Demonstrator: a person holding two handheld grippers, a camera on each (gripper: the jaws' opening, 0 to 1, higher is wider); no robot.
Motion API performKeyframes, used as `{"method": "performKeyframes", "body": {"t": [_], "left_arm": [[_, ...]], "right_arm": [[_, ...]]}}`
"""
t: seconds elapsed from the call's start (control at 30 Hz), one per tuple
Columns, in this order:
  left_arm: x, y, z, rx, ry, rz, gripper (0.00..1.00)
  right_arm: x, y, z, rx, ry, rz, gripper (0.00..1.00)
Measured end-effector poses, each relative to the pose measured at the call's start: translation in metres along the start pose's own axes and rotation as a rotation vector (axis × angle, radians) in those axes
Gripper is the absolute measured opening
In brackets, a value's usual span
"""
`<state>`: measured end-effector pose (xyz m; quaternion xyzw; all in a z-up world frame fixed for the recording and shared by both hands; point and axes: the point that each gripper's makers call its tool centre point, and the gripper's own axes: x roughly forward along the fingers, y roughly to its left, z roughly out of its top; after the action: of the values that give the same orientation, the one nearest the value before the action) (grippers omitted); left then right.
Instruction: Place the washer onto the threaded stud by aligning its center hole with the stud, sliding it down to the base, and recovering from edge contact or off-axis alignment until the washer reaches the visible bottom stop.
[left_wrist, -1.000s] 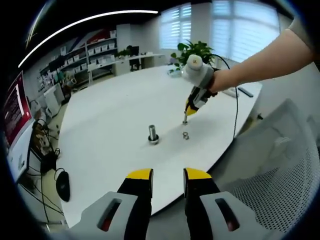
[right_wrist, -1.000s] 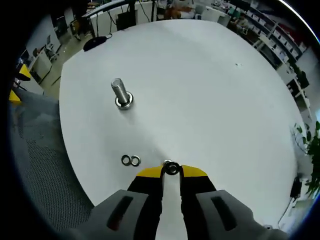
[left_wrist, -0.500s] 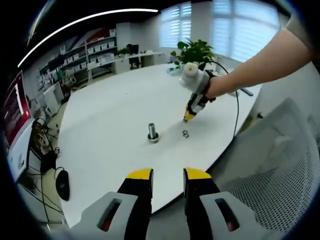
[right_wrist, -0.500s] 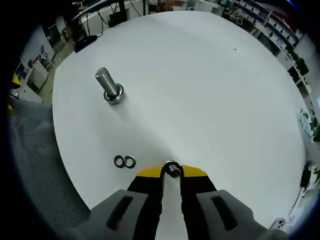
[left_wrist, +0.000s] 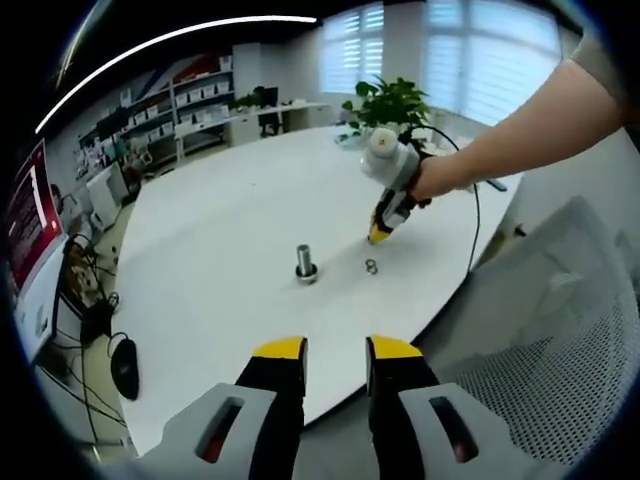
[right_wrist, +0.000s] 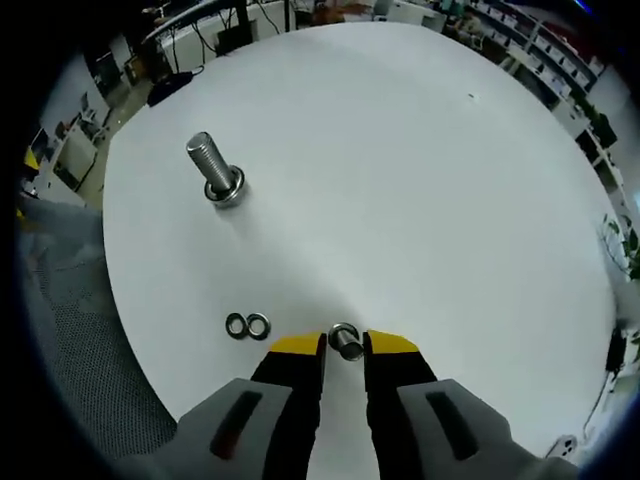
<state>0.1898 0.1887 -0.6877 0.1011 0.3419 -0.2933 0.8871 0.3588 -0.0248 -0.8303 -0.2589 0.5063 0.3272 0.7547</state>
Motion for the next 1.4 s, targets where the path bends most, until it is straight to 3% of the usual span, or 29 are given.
{"method": "performKeyframes", "body": {"t": [0.33, 0.53, 0.7, 0.93, 1.03, 1.2, 1.4], "left_arm": [[0.001, -0.001, -0.001, 0.002, 0.006, -0.005, 0.21], [0.0, 0.0, -0.001, 0.002, 0.005, -0.001, 0.21], [0.0, -0.001, -0.001, 0.009, 0.008, -0.004, 0.21], [0.0, -0.001, -0.002, 0.012, 0.009, -0.004, 0.21], [0.0, -0.001, -0.002, 0.011, 0.009, -0.003, 0.21], [0.0, 0.0, -0.002, 0.008, 0.007, 0.002, 0.21], [0.0, 0.0, -0.001, 0.006, 0.004, 0.004, 0.21]], "right_arm": [[-0.013, 0.006, -0.006, 0.007, -0.03, -0.029, 0.21], [-0.023, 0.008, -0.018, 0.151, -0.057, -0.064, 0.25], [-0.022, 0.03, -0.024, 0.276, -0.073, 0.004, 0.26], [-0.013, 0.08, 0.0, 0.113, -0.092, 0.104, 0.26], [-0.008, 0.086, 0.006, 0.037, -0.084, 0.086, 0.26], [0.002, 0.086, 0.001, 0.029, -0.039, 0.088, 0.25], [0.005, 0.089, 0.0, -0.001, -0.033, 0.096, 0.25]]}}
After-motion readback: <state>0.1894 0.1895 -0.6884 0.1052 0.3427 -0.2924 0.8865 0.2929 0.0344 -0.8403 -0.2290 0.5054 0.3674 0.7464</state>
